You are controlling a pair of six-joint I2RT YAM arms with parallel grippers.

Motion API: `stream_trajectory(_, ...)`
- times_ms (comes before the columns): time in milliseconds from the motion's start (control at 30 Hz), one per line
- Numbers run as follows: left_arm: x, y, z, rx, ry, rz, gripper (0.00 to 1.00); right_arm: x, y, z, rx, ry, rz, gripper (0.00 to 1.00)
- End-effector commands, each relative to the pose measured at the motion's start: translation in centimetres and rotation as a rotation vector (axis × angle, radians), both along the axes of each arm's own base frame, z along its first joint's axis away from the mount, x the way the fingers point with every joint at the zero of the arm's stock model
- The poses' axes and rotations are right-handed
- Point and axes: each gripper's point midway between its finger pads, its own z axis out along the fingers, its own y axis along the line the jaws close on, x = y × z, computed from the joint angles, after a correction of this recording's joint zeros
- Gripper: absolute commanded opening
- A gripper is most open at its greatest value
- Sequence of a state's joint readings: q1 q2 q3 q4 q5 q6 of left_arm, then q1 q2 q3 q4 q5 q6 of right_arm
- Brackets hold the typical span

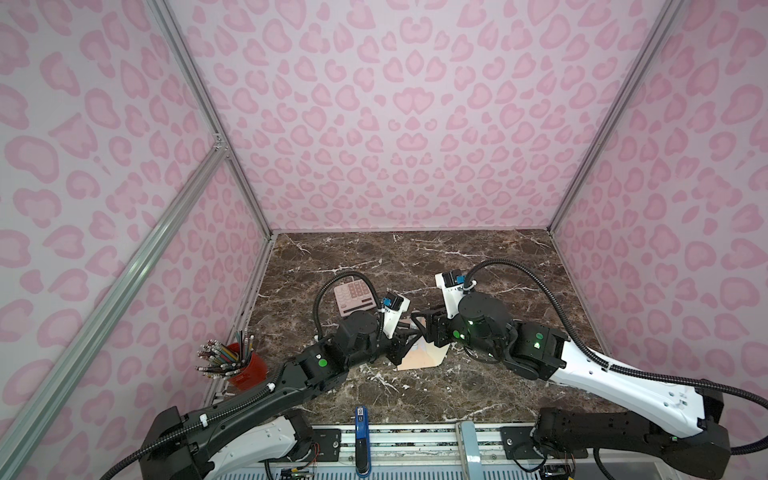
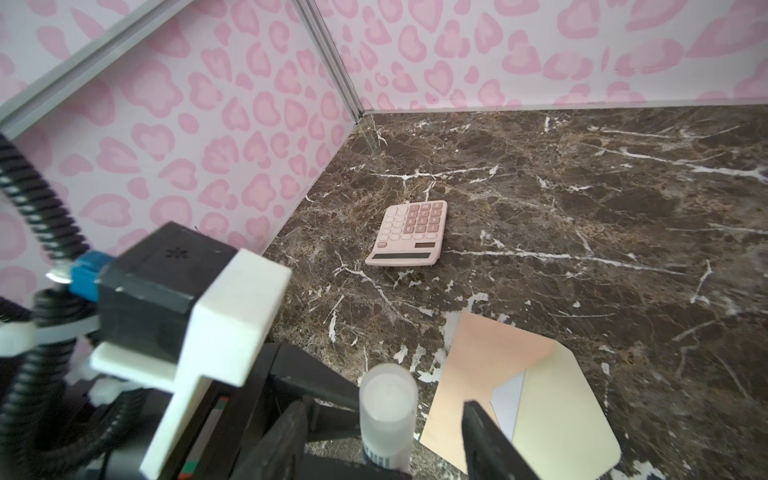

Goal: Place the letter into the envelope and seal it

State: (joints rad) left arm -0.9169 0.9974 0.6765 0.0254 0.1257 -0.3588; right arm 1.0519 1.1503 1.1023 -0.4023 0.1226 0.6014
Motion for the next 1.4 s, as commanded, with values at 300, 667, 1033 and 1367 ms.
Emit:
stream_trajectory(300, 0.1, -1.3, 1.7, -0.047, -0.058, -0.015, 0.22, 0.8, 0.1, -1.4, 0.018, 0.072, -0.023, 0.52)
stream_trajectory(667, 0.1, -1.7, 1.9, -0.044, -0.068, -0.025, 0.23, 1.2, 0.5, -2.3, 0.014, 0.105, -0.031, 0.43)
stream_trajectory(1033, 0.0, -2.0, 0.7, -0.018, -0.053, -0.032, 0.22, 1.7, -0.1, -2.2, -0.006, 0.090, -0.057, 0.25)
stream_trajectory(1367, 0.1, -2.2, -0.6, 0.018, -0.040, -0.034, 0.22, 2.4, -0.9, -1.3, -0.027, 0.069, -0.077, 0.17)
